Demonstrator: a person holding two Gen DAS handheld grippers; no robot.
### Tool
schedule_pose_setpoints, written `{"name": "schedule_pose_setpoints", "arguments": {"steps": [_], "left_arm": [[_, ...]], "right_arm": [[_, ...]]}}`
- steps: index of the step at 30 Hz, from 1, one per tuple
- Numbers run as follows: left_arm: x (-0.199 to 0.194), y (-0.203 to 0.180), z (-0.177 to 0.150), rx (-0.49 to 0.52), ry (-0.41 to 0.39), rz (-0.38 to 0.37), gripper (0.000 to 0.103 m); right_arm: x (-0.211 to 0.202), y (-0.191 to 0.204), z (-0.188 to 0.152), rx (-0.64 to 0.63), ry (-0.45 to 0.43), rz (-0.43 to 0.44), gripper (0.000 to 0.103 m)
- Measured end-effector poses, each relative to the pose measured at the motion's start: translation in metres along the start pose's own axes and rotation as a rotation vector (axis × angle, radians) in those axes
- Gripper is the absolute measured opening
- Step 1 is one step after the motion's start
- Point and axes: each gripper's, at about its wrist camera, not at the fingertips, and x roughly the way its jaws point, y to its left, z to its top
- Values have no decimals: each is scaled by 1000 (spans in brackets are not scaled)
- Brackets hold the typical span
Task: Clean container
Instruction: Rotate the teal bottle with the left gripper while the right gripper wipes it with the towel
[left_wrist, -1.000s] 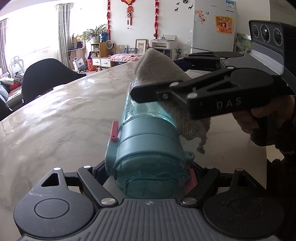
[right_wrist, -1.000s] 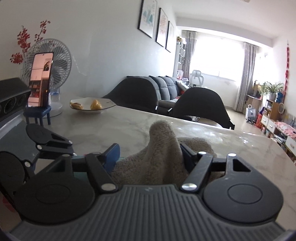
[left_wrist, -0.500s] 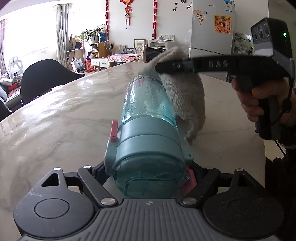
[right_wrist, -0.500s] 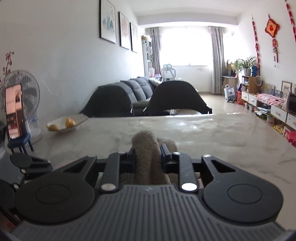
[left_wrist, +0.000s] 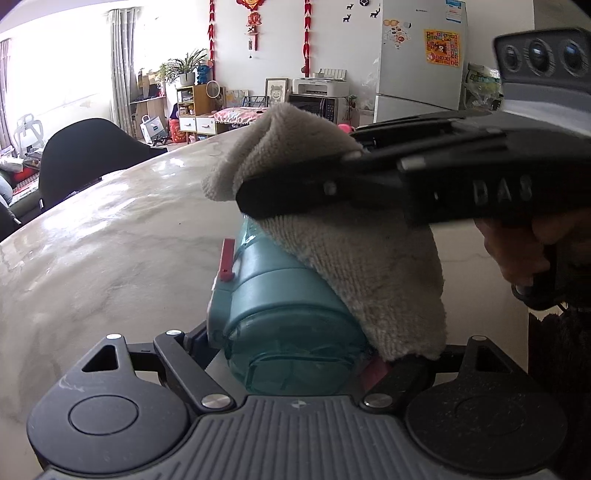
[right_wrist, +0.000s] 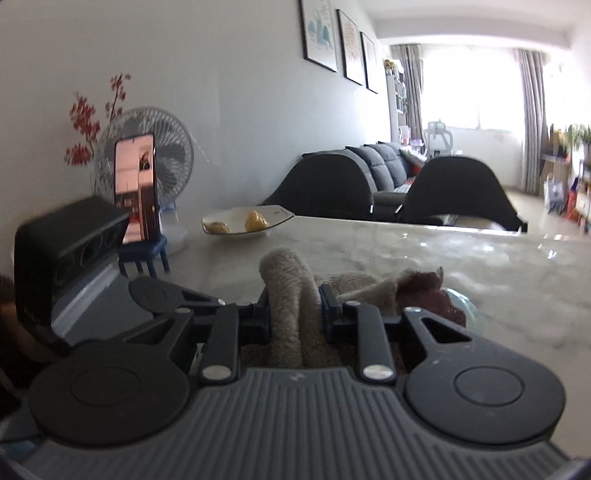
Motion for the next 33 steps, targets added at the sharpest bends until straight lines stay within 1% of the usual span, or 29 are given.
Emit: {"name": "schedule_pose_setpoints", "arguments": {"steps": [4,12,16,20,33], "left_arm": [[4,-8,0,3,0,2,84],[4,-14,0,1,1,-2,85],[2,-5,-1,2,2,-3,86],[2,-5,-1,3,3,-4,86],[0,-4,-3,9,4,-3,87]], "right_arm": [[0,-8,1,24,-9,-11,23],[2,-18,1,28,-24,-57,23],[2,-24,1,33,-33,-82,23],[2,-29,1,28,-38,-115,23],[-3,-36,1,11,-40,-184,23]]}}
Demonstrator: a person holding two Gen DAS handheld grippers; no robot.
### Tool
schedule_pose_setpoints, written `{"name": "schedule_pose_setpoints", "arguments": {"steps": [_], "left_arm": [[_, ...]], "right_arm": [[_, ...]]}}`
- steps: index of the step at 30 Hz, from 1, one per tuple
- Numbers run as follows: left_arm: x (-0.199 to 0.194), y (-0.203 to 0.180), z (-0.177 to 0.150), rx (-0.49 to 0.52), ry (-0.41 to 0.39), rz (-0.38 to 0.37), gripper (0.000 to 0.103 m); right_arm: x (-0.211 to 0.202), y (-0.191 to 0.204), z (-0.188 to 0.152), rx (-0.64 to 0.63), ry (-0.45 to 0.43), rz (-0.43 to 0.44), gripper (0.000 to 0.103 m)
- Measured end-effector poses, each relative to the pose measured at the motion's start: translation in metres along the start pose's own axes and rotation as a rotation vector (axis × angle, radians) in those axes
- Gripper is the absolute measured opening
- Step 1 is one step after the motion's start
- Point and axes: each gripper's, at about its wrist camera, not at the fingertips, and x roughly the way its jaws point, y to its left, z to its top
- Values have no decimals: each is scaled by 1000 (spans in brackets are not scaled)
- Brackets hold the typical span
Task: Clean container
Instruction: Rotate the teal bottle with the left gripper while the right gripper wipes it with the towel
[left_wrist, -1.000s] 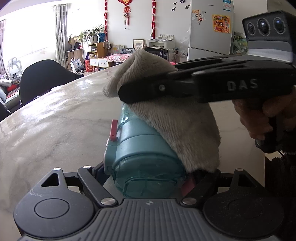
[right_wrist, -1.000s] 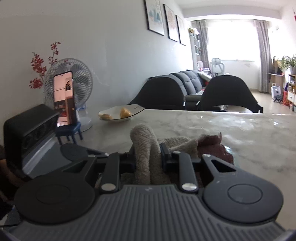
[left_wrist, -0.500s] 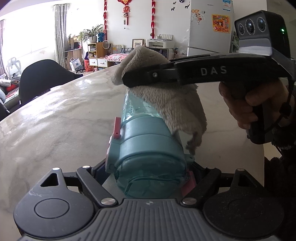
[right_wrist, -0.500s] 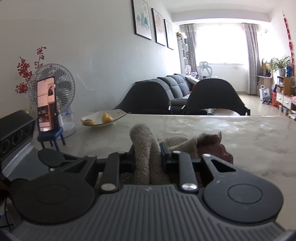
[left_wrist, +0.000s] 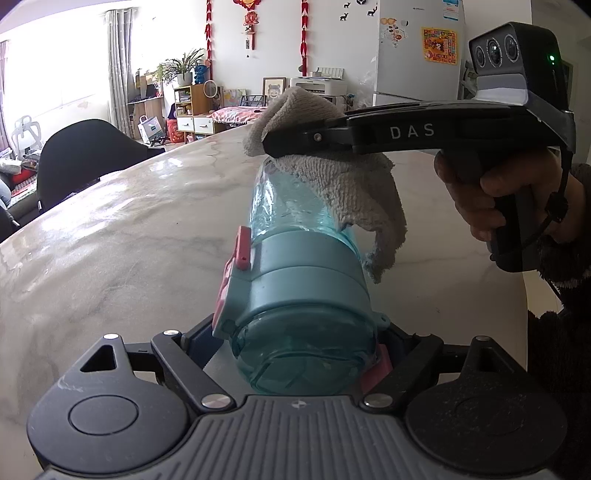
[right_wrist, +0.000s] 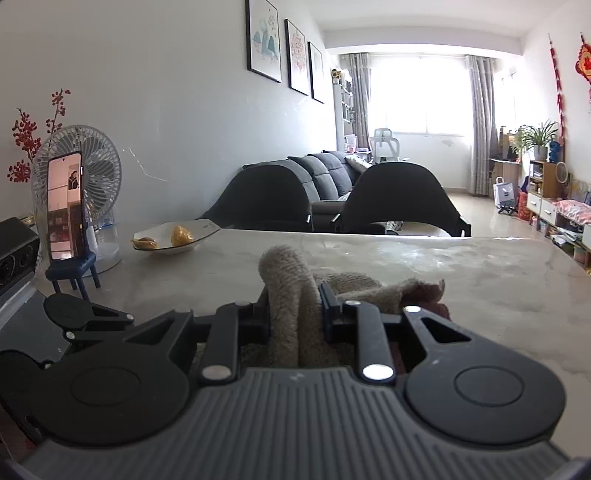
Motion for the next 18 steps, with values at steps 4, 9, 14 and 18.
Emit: {"name": "schedule_pose_setpoints", "arguments": {"steps": [4,9,14,18], "left_arm": [[0,1,1,-1,0,-3,87],[-4,8,-1,-42,-22,-61,85],[-11,39,-10,-315,-131,-222,82],[-14,48,-14,-410,-155,-261,76]], "right_arm": [[0,1,0,-17,5,-18,23],[-3,4,0,-44,17,-37,23],[-10,0,-1,-34,22,-37,23],[-15,-4,-1,-17,25,-32,23]]}}
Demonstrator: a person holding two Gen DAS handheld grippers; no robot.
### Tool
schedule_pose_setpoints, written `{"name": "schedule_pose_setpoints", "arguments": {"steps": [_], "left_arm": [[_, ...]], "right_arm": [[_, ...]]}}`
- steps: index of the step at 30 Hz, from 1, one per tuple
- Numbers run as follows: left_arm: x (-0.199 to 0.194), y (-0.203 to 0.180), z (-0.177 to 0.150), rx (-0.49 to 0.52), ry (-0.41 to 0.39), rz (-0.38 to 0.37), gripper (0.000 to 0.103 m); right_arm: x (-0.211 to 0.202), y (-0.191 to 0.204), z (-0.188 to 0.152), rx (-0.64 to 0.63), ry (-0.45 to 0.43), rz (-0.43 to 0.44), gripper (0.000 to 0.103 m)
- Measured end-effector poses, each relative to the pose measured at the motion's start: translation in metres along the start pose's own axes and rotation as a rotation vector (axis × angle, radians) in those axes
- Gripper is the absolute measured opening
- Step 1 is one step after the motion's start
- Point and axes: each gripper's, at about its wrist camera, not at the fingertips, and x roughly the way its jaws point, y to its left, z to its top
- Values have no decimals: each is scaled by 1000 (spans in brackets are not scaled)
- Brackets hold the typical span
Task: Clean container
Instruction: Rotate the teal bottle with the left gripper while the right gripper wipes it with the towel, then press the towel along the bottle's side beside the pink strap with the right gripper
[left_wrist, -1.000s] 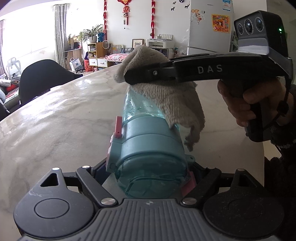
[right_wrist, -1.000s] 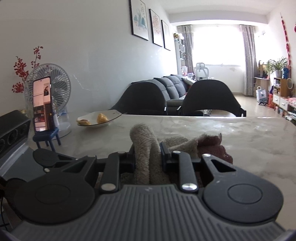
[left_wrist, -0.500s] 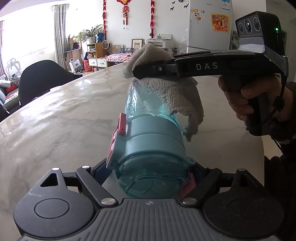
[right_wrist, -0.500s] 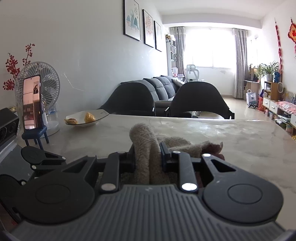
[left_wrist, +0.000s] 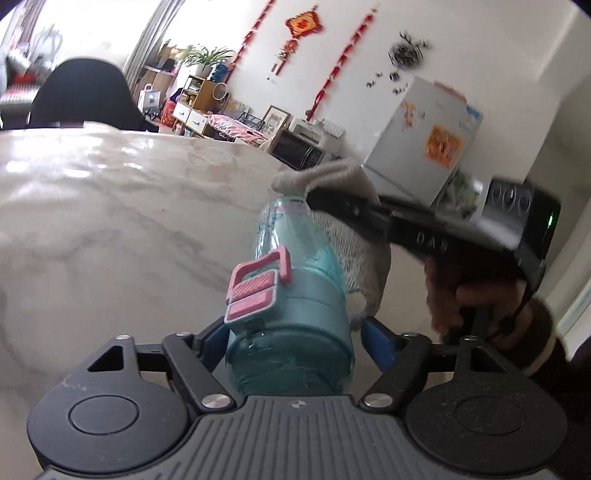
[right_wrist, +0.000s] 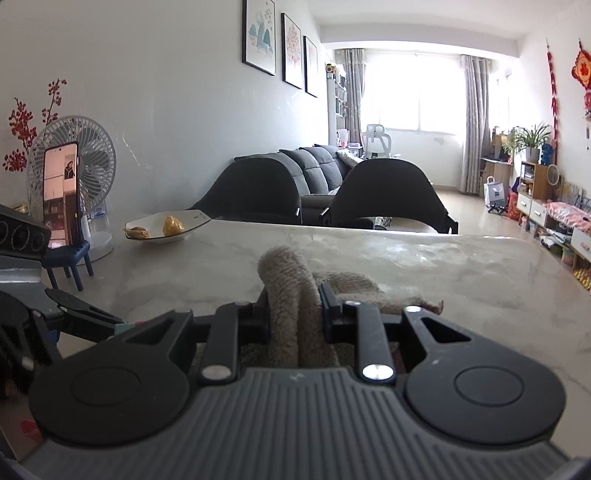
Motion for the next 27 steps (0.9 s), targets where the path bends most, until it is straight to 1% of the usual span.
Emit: {"name": "schedule_pose_setpoints", "arguments": {"steps": [2,4,6,10,14,16,18,20,22,27], "left_arm": [[1,0,1,-13,0,10,69],[7,0,3,0,7,31,68],[10,-9,5,53,9,68,68],[9,-28,8,195,20,127,68],[4,-41,16,403,65,184,68],[1,-45,13,509,79,213,68],[-2,-46,11,566,71,218,68],[-3,-44,8,582,59,218,68],[-1,-44,2,608,68,243,68],[5,-51,-4,673,97,270,67]], "right_arm": [[-3,-2,0,8,1,1,23],[-5,-4,-1,22,1,1,23],[-8,-8,-1,44,1,2,24],[-14,-14,-2,67,0,-16,25],[-17,-18,-1,83,-4,-28,26],[-18,-18,0,91,-7,-24,26],[-18,-14,1,90,-11,-8,26],[-17,-9,2,74,-13,9,26],[-17,-3,3,59,-15,34,26],[-18,8,9,61,-20,150,26]]}}
